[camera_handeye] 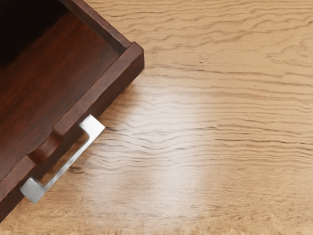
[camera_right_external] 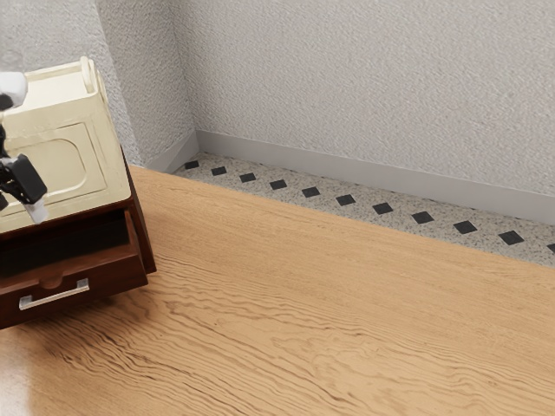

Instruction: Push the drawer handle with one arm to close the drawer

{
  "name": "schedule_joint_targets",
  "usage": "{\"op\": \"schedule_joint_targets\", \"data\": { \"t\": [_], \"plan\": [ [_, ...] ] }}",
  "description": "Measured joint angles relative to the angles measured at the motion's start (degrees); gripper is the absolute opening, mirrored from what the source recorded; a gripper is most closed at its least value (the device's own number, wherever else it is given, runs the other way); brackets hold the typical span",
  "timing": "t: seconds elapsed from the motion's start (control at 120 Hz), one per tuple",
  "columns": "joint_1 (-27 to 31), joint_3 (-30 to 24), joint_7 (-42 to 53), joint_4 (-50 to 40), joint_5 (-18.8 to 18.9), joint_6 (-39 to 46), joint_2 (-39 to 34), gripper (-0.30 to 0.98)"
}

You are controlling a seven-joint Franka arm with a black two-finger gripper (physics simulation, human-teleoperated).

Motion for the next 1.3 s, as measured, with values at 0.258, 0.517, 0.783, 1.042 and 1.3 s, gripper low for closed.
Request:
{"op": "schedule_joint_targets", "data": {
  "t": [0.258, 0.517, 0.783, 1.042, 1.3],
  "plan": [
    [9.3, -1.9, -3.3, -22.3, -1.7, 11.3, -1.6, 0.66],
    [14.6, -2.2, -13.1, -20.7, -8.2, 28.7, 14.1, 0.66],
    [18.6, -4.9, -21.5, -20.4, -6.6, 37.0, 16.0, 0.66],
    [18.9, -5.1, -27.1, -21.3, -3.5, 34.6, 14.6, 0.66],
    [19.2, -4.8, -31.1, -21.2, -2.4, 34.0, 14.6, 0.36]
  ]
}}
